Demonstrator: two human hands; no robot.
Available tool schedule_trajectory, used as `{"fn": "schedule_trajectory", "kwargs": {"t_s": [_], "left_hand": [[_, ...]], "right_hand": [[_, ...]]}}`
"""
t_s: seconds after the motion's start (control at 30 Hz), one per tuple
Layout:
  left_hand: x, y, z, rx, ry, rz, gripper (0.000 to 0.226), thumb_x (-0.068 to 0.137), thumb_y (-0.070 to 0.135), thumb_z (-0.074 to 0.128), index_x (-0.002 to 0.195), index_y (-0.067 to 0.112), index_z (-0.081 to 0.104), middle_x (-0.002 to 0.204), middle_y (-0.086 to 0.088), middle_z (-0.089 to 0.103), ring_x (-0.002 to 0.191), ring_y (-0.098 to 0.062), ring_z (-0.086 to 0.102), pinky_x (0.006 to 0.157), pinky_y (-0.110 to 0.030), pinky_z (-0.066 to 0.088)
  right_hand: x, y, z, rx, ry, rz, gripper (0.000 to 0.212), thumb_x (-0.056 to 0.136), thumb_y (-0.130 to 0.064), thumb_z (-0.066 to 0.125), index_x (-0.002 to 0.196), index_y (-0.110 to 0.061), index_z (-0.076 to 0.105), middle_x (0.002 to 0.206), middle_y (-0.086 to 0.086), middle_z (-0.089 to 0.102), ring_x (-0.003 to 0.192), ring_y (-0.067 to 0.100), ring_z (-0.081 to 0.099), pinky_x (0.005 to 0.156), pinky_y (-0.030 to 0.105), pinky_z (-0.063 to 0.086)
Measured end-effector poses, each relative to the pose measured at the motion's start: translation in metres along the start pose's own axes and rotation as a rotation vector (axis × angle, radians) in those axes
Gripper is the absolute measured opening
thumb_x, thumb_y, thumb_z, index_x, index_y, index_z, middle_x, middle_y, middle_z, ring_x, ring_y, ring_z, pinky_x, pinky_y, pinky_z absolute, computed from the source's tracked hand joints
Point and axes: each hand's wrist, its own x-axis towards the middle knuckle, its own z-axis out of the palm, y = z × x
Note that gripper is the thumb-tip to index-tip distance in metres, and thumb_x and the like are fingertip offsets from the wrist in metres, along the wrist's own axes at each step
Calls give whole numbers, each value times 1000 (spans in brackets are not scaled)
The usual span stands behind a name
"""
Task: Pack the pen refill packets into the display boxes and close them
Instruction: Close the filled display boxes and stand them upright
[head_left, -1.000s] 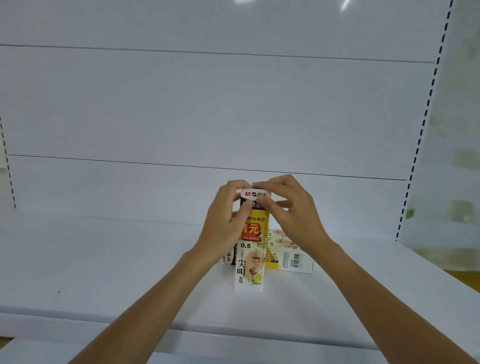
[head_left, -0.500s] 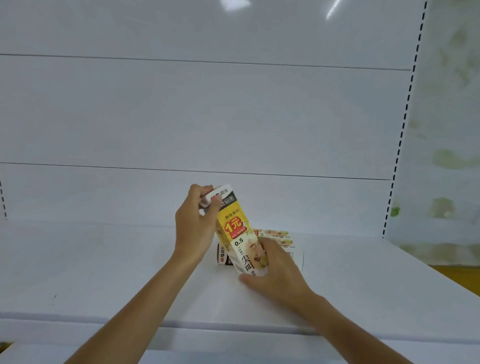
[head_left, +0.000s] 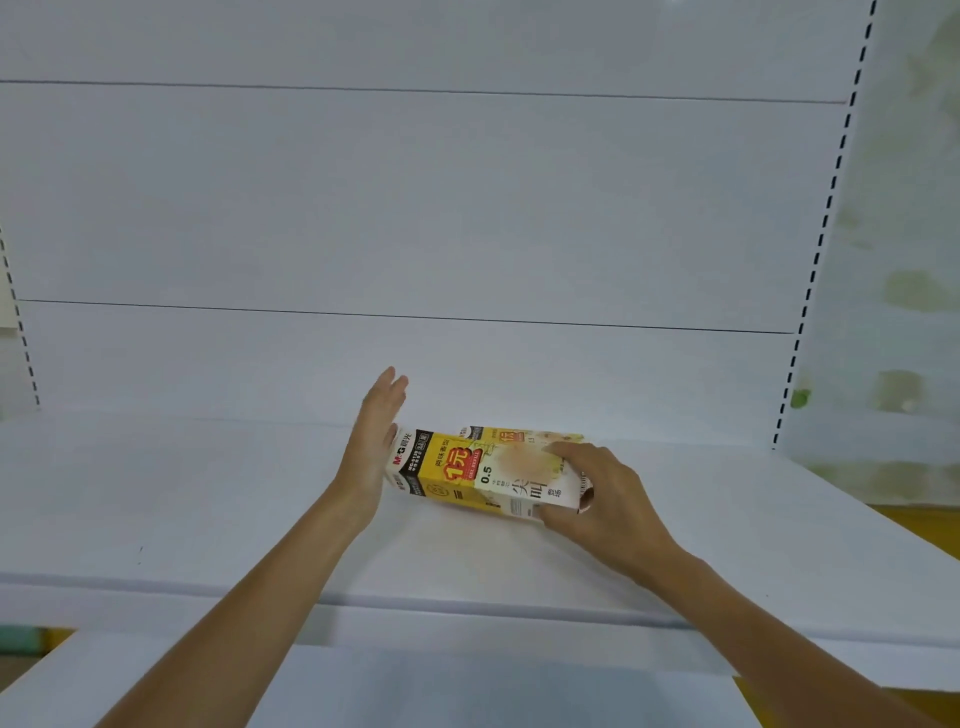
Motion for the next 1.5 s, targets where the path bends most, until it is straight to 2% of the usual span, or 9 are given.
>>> {"fn": "schedule_trajectory", "kwargs": {"t_s": [0.13, 0.47, 0.63, 0.77, 0.87, 1.07, 1.17, 1.3, 1.5], "left_hand": [[2, -3, -16, -24, 117, -59, 51, 99, 44, 21, 142, 18, 32, 148, -5, 37, 135, -16, 35, 113, -35, 23], [-19, -23, -25, 529, -472, -371, 76, 76, 80, 18, 141, 42, 30, 152, 18, 22, 142, -4, 10, 118, -42, 2], [-11, -42, -6, 978, -410, -262, 84, 83, 66, 14, 149, 14, 16, 158, -6, 5, 145, -19, -5, 118, -41, 1], [-4, -39, 0, 468, -229, -243, 73, 88, 66, 19, 139, 16, 40, 143, -7, 43, 136, -23, 35, 112, -36, 24], [11, -35, 1, 16, -27, -248, 68, 94, 59, 14, 149, 20, 18, 155, 4, 21, 143, -9, 17, 117, -33, 9], [26, -43, 19, -58, -7, -499, 72, 88, 70, 19, 147, 29, 21, 154, 5, 25, 126, -23, 47, 103, -43, 39], [23, -44, 29, 161, -98, -484, 50, 92, 63, 21, 102, 30, 57, 90, 1, 74, 59, -15, 65, 60, -27, 52], [25, -49, 30, 235, -119, -431, 44, 95, 58, 21, 71, 30, 45, 43, 10, 62, 61, -19, 62, 67, -30, 48], [25, -52, 31, 409, -197, -424, 64, 92, 65, 16, 128, 25, 50, 125, -12, 60, 112, -30, 58, 106, -43, 38]], "right_hand": [[-2, 5, -3, 18, -11, -13, 57, 73, -19, 75, 125, -26, 52, 114, -13, 49, 108, 10, 50, 81, 19, 48], [2, 18, -32, 112, -191, 73, 50, 70, -22, 80, 107, -42, 53, 110, -15, 58, 88, -4, 59, 68, 9, 46], [2, 33, -34, 48, -140, 56, 48, 70, -32, 79, 108, -46, 53, 119, -17, 45, 115, 3, 42, 94, 24, 44], [2, 33, -32, 51, -162, 184, 79, 73, -54, 63, 141, -34, 28, 136, -17, 26, 134, 6, 17, 113, 37, 19], [8, 33, -23, 299, -99, 409, 91, 72, -71, 37, 149, -32, 9, 154, -13, 13, 143, 11, 8, 117, 41, 8], [38, 37, -3, 651, -82, 664, 90, 80, -72, 41, 149, -22, 13, 139, 2, 47, 116, 23, 57, 99, 37, 43], [43, 44, 4, 599, -128, 665, 85, 76, -74, 48, 138, -16, 38, 124, 11, 61, 100, 28, 66, 87, 47, 53], [48, 48, 8, 618, -107, 670, 46, 94, -45, 45, 124, -10, 46, 112, 15, 65, 88, 29, 69, 76, 44, 57], [53, 49, 2, 440, -120, 631, 28, 98, -36, 39, 92, -10, 51, 108, 19, 66, 82, 25, 67, 77, 39, 52]]}}
